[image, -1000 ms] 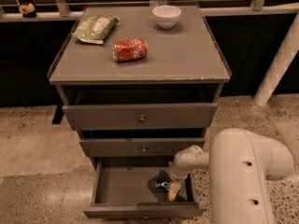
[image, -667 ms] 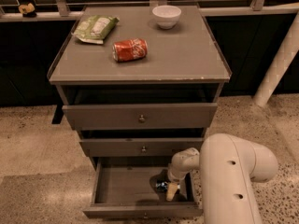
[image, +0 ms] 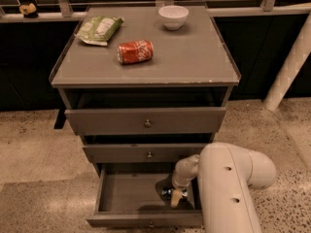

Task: Pick redbull can from bottom drawer and place on counter

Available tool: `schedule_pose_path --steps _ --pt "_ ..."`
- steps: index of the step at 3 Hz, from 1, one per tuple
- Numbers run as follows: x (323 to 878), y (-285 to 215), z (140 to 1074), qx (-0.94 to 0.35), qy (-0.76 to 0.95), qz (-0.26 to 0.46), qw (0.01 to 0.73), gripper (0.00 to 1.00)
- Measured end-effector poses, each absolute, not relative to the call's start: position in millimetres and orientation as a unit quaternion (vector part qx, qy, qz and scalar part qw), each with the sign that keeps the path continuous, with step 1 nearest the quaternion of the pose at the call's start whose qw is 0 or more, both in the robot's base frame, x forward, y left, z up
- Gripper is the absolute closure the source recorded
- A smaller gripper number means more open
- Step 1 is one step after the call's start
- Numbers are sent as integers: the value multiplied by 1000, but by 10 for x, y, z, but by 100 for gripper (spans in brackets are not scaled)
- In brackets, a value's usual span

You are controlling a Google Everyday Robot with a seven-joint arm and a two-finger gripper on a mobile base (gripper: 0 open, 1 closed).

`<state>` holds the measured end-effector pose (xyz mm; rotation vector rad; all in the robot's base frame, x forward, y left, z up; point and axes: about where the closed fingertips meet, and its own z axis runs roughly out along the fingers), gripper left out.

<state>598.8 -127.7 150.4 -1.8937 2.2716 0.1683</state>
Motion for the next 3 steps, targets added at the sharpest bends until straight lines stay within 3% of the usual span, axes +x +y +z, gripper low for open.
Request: schedule_pose_path --steps 3 --pt "6002 -1369 1180 -586 797 104 104 0"
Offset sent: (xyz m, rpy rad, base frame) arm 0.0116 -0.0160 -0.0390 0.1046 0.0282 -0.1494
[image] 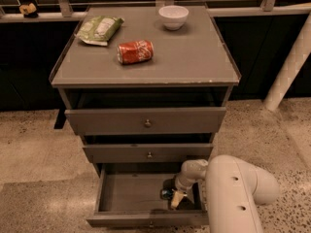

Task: Pick redbull can from bottom drawer and place on counter

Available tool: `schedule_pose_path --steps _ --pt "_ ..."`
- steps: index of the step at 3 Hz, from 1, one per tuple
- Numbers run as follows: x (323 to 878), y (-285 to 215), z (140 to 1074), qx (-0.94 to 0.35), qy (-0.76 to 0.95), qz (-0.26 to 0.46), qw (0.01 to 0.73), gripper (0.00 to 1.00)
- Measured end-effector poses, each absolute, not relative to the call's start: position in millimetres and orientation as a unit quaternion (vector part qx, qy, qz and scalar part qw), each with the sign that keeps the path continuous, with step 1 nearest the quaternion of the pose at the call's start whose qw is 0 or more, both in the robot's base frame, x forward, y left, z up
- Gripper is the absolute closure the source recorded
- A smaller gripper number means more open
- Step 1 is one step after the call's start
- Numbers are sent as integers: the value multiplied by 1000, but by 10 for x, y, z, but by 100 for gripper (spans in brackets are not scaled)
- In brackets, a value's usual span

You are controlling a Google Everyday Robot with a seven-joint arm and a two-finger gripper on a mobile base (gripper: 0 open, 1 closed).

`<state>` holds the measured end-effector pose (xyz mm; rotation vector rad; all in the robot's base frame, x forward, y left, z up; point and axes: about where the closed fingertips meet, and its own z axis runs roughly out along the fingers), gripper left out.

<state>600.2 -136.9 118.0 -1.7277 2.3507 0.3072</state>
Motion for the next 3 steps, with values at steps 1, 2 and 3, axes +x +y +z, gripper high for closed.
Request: schedule_pose_path --steps 1,2,3 --pt "6002 -1369 1180 -586 797 104 104 0" --pt "6002 -1369 1180 -586 797 104 104 19" --pt "6002 -1369 1179 -586 797 104 104 42"
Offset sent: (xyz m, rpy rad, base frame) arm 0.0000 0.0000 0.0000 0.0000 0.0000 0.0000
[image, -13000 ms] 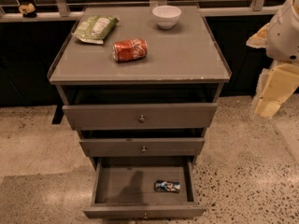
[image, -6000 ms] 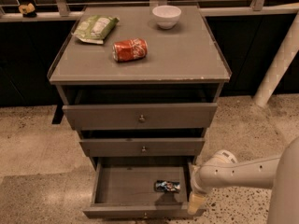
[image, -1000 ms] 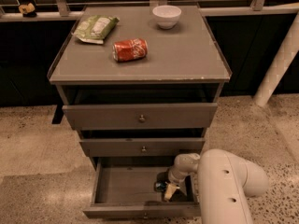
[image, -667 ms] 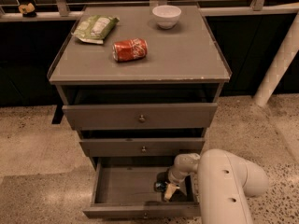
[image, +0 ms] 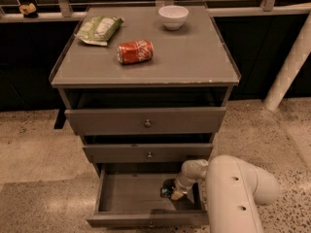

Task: Pick redbull can from bottom drawer and place on counter

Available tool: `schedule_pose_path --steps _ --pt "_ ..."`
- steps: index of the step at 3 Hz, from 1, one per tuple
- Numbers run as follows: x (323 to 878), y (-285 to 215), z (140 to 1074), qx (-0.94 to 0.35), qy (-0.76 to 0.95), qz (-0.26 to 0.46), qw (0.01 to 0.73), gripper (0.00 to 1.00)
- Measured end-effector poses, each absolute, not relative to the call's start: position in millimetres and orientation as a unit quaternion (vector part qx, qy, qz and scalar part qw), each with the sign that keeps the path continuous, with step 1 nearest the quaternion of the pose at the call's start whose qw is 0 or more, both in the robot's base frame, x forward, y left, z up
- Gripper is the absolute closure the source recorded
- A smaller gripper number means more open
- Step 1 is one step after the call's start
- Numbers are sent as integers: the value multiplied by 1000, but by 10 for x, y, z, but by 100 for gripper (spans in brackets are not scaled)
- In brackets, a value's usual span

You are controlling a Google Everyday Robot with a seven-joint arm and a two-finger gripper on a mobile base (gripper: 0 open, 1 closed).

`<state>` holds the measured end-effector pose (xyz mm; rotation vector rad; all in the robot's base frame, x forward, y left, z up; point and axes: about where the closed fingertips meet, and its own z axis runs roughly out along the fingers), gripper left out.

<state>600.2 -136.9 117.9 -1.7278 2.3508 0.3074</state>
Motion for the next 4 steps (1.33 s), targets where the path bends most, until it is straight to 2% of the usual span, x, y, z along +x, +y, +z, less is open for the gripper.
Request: schedule_pose_path --steps 2,3,4 --pt "6001 -1369 1179 -586 797 104 104 89" --pt "6001 -1369 1179 -586 797 104 104 100" --pt "5939 -1343 1271 -593 792 98 109 100"
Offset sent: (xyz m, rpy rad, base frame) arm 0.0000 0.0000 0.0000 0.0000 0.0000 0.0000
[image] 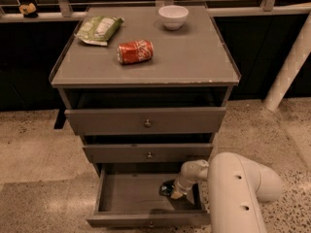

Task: Pick redbull can from bottom drawer and place on counter

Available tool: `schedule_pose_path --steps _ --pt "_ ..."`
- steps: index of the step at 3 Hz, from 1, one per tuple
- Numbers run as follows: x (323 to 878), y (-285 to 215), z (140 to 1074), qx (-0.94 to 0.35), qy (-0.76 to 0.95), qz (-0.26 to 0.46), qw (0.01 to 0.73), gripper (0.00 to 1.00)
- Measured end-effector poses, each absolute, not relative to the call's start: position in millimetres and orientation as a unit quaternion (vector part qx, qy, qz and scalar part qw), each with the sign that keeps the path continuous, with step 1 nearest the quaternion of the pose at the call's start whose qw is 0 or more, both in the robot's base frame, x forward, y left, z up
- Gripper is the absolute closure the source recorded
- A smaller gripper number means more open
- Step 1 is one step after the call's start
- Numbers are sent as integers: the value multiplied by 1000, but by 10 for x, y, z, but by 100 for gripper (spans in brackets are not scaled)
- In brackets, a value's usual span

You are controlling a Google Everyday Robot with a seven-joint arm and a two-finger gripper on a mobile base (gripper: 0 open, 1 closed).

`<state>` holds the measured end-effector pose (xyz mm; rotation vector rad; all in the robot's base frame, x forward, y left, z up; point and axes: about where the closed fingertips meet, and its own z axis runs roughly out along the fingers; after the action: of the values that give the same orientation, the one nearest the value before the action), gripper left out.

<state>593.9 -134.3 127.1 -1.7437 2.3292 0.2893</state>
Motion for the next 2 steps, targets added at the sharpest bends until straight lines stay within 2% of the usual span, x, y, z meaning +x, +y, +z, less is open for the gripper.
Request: schedule_pose_path --steps 2 --pt "5904 -1315 1953 -624 765 35 153 100"
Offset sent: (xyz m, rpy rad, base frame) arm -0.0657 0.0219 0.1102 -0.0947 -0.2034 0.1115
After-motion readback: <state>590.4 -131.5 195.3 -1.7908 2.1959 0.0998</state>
